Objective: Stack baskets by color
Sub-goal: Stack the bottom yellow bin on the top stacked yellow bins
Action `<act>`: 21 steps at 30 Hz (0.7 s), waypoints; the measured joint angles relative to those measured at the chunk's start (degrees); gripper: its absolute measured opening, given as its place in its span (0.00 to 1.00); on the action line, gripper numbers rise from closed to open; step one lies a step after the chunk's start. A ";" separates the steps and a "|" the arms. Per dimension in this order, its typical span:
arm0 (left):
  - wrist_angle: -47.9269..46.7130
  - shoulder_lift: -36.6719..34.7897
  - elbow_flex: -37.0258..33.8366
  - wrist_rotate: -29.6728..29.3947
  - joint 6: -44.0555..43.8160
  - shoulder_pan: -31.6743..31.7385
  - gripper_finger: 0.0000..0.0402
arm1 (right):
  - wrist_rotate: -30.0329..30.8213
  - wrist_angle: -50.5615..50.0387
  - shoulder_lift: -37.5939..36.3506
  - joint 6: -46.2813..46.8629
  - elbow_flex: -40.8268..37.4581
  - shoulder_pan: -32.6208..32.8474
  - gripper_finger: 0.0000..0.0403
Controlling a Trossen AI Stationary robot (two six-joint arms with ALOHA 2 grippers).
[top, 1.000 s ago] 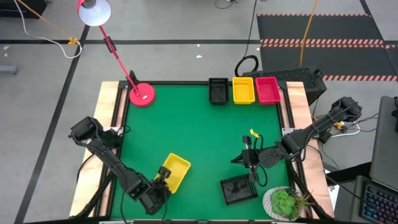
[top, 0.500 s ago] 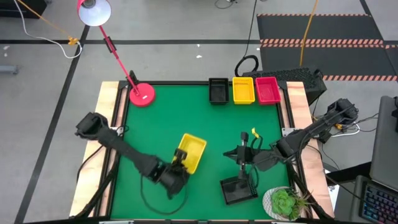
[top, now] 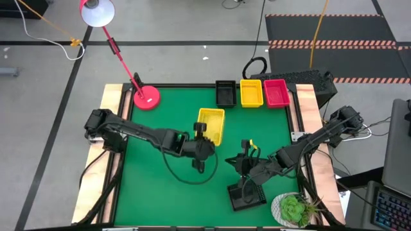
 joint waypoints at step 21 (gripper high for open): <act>3.62 0.00 -0.28 -2.88 -0.76 -0.60 0.02 | 2.58 -2.68 0.14 -2.20 -1.27 -2.13 0.43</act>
